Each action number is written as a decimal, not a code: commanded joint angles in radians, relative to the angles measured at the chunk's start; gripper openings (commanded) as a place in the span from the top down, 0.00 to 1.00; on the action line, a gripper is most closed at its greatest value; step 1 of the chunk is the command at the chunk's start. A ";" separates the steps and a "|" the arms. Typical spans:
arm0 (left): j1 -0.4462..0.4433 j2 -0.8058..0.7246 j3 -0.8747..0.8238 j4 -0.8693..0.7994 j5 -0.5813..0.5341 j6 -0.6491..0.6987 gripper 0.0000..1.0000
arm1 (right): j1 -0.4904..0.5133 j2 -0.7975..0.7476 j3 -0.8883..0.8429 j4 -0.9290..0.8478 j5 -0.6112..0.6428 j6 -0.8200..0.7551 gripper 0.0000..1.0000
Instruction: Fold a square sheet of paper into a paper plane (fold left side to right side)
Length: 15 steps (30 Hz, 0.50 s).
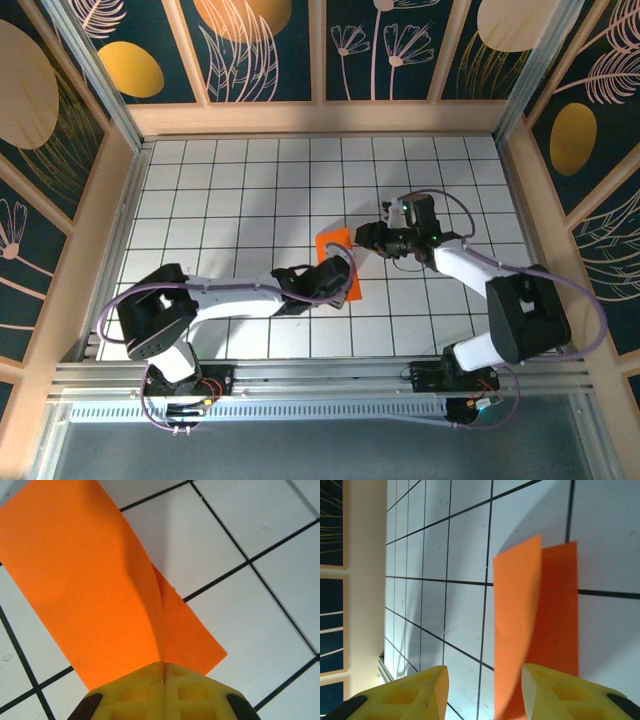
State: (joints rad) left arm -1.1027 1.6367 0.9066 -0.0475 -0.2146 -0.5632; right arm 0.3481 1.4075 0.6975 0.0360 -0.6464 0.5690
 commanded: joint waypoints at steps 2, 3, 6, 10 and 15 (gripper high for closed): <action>0.066 -0.053 -0.060 0.137 0.255 -0.071 1.00 | -0.004 -0.110 -0.075 -0.112 0.053 -0.068 0.65; 0.085 -0.056 -0.077 0.166 0.303 -0.085 1.00 | -0.002 -0.134 -0.093 -0.124 0.052 -0.072 0.69; 0.137 -0.055 -0.131 0.259 0.431 -0.130 1.00 | 0.013 -0.188 -0.156 -0.130 0.031 -0.068 0.80; 0.184 -0.018 -0.168 0.323 0.544 -0.165 1.00 | 0.071 -0.212 -0.237 -0.082 0.019 -0.031 1.00; 0.209 0.011 -0.189 0.372 0.582 -0.183 1.00 | 0.172 -0.138 -0.258 -0.033 0.044 -0.011 1.00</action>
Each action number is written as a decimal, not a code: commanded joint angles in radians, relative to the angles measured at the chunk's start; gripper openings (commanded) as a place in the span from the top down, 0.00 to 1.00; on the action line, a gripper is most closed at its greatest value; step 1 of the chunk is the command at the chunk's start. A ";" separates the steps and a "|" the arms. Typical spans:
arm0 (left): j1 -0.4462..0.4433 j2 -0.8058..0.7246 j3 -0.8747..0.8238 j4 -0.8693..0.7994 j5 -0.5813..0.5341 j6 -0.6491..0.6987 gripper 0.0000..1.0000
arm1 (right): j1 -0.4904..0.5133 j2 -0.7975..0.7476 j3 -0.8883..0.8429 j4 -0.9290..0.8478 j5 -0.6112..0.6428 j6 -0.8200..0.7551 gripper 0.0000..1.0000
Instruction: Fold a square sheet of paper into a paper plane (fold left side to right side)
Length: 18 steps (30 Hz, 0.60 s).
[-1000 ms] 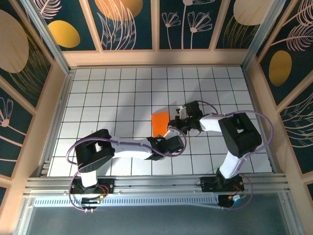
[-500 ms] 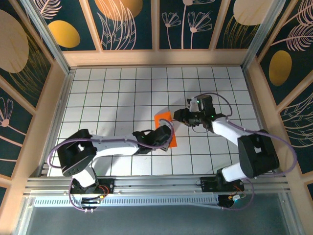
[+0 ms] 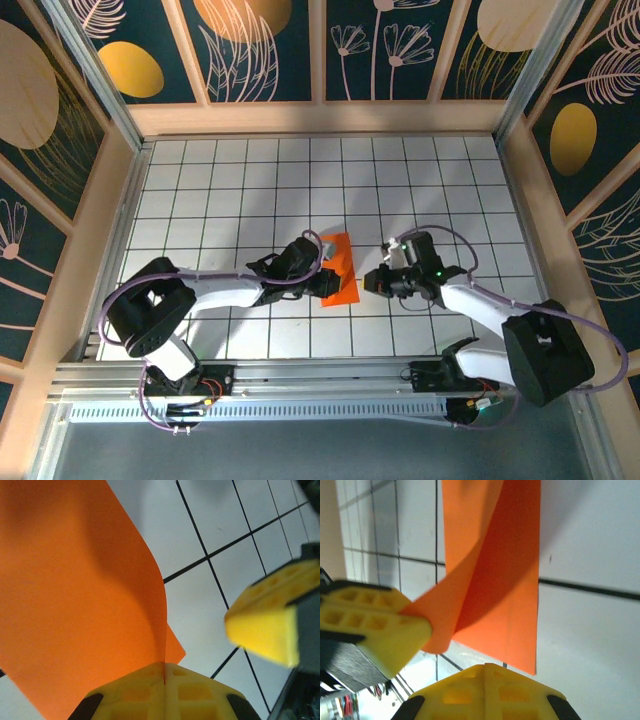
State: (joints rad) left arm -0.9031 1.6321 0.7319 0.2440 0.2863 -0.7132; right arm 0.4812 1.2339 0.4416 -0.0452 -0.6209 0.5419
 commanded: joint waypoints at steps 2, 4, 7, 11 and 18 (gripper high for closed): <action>0.016 0.021 -0.022 0.094 0.085 -0.038 1.00 | 0.060 0.077 0.010 0.048 0.038 0.013 1.00; 0.017 0.028 -0.023 0.096 0.085 -0.039 1.00 | 0.080 0.104 0.009 0.069 0.040 0.023 1.00; 0.020 0.041 -0.026 0.100 0.084 -0.040 1.00 | 0.092 0.137 0.008 0.097 0.029 0.029 1.00; 0.021 0.057 -0.025 0.099 0.086 -0.043 1.00 | 0.104 0.172 0.017 0.087 0.033 0.021 1.00; 0.026 0.063 -0.017 0.055 0.067 -0.029 1.00 | 0.103 0.194 0.007 0.055 0.071 0.013 1.00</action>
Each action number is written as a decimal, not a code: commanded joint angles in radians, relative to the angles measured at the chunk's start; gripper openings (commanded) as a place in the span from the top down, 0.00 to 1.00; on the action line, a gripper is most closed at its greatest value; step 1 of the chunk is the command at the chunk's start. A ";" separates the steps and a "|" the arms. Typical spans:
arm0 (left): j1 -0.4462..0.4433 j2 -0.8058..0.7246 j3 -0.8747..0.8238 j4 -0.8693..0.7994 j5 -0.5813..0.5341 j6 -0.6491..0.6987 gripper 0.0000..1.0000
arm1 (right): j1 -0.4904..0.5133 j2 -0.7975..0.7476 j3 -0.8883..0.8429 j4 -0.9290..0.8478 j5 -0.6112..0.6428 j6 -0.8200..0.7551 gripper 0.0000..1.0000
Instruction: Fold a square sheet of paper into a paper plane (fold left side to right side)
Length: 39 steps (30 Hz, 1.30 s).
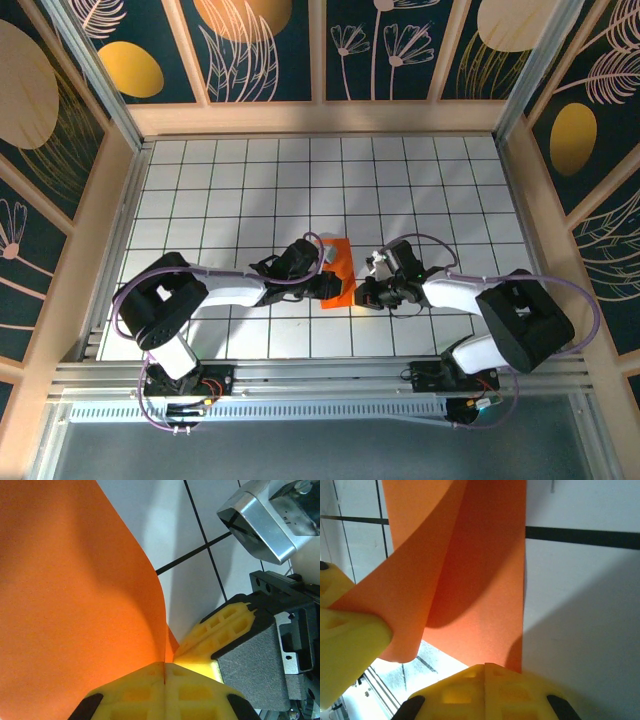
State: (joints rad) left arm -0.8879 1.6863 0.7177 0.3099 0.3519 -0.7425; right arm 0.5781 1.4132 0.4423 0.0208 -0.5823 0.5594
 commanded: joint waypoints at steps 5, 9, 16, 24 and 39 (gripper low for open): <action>0.017 0.010 -0.001 -0.021 0.003 0.013 1.00 | 0.007 0.025 0.002 -0.034 0.054 -0.010 1.00; 0.023 0.009 0.006 -0.047 -0.005 0.034 1.00 | 0.007 0.029 0.001 -0.058 0.074 -0.018 1.00; 0.038 0.021 0.040 -0.127 -0.026 0.091 1.00 | 0.008 0.036 0.001 -0.063 0.076 -0.027 1.00; 0.062 0.021 0.068 -0.190 -0.060 0.135 1.00 | 0.008 0.047 0.000 -0.062 0.078 -0.030 1.00; 0.091 0.066 0.134 -0.280 -0.108 0.200 1.00 | 0.008 0.051 -0.002 -0.063 0.082 -0.030 1.00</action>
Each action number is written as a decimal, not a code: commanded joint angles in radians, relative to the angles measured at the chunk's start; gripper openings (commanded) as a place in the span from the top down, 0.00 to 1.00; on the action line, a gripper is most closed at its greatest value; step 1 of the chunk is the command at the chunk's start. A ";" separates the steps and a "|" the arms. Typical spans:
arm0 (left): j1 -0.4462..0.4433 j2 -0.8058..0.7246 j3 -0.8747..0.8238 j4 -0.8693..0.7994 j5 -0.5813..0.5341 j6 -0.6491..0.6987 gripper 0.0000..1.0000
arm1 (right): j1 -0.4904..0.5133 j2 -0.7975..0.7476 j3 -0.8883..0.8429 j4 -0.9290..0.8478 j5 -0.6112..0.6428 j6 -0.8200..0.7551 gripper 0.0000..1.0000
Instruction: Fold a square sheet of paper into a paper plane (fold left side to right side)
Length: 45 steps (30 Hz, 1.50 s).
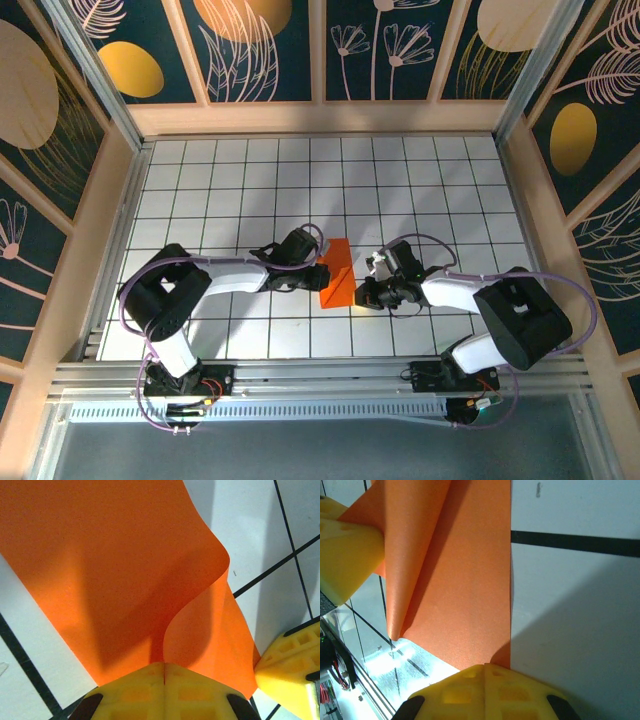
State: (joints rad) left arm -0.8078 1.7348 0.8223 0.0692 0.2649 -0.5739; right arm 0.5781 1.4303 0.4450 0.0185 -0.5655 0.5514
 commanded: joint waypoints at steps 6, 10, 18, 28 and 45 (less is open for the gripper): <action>0.013 0.019 0.032 -0.039 -0.026 0.032 1.00 | 0.008 0.033 -0.006 -0.063 0.065 -0.022 1.00; 0.013 0.022 0.029 -0.033 -0.027 0.031 1.00 | 0.007 0.035 -0.006 -0.062 0.066 -0.023 1.00; 0.013 0.035 0.026 -0.019 -0.023 0.028 1.00 | 0.008 0.034 -0.005 -0.063 0.067 -0.024 1.00; 0.014 0.060 0.027 -0.016 -0.018 0.037 1.00 | 0.007 -0.005 0.025 -0.072 0.043 -0.024 1.00; 0.013 0.068 0.026 -0.032 -0.014 0.043 1.00 | 0.022 -0.012 0.091 0.197 0.010 0.134 1.00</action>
State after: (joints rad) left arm -0.8028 1.7744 0.8387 0.0689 0.2535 -0.5495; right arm 0.5804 1.3746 0.4919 0.1219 -0.5724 0.6411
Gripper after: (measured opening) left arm 0.048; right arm 0.051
